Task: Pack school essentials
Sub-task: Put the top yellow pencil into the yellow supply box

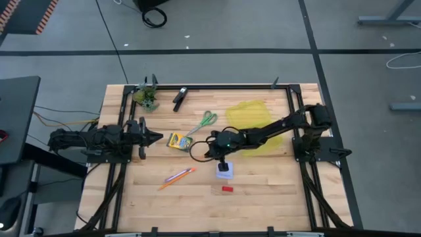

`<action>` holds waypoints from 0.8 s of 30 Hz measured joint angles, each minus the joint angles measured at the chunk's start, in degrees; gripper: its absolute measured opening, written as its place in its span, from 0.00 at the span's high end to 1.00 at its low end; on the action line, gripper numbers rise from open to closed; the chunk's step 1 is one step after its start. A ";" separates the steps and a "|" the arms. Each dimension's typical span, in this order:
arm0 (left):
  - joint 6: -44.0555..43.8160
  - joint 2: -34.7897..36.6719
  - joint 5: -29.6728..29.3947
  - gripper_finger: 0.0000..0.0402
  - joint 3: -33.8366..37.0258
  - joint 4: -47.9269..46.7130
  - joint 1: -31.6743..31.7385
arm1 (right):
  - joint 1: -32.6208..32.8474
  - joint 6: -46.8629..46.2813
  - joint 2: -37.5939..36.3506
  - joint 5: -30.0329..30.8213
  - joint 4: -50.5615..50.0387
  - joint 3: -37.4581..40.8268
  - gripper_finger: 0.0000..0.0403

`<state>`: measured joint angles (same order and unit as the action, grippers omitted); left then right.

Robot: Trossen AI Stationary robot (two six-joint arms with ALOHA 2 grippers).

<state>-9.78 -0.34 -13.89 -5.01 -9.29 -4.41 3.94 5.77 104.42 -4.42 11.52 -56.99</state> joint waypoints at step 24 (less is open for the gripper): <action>0.00 -0.02 0.00 0.94 0.02 -0.03 0.00 | -2.77 -2.37 -25.60 -2.67 -2.40 21.62 0.92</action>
<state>-9.78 -0.36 -13.89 -4.99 -9.32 -4.40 1.17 3.40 78.82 -7.09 9.11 -35.37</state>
